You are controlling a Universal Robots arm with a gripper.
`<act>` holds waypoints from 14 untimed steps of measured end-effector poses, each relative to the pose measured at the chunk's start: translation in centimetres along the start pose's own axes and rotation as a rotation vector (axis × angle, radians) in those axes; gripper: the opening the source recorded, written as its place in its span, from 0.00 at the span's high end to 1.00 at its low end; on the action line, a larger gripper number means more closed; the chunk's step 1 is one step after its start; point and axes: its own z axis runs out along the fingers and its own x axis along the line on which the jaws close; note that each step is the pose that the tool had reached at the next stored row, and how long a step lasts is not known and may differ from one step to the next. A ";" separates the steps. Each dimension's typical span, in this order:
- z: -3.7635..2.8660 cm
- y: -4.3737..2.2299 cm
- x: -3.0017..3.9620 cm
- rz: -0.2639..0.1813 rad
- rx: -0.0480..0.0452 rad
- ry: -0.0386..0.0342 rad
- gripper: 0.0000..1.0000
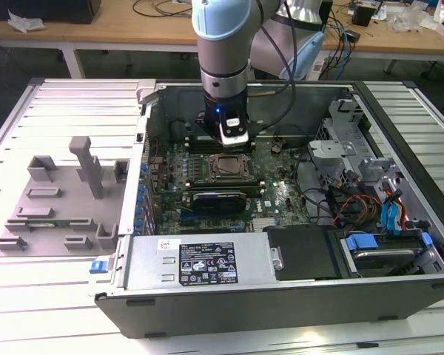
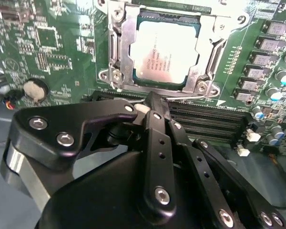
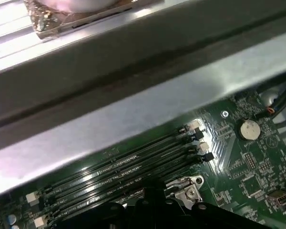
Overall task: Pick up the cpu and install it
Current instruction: 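Install the first cpu locking lever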
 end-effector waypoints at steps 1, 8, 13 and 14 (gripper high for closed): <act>0.02 -0.01 0.00 0.017 0.0012 -0.0030 0.89; 0.10 0.45 0.22 0.032 0.0020 -0.0058 0.89; 0.35 0.50 0.27 0.032 0.0022 -0.0059 0.89; 0.49 0.47 0.28 0.032 0.0022 -0.0059 0.89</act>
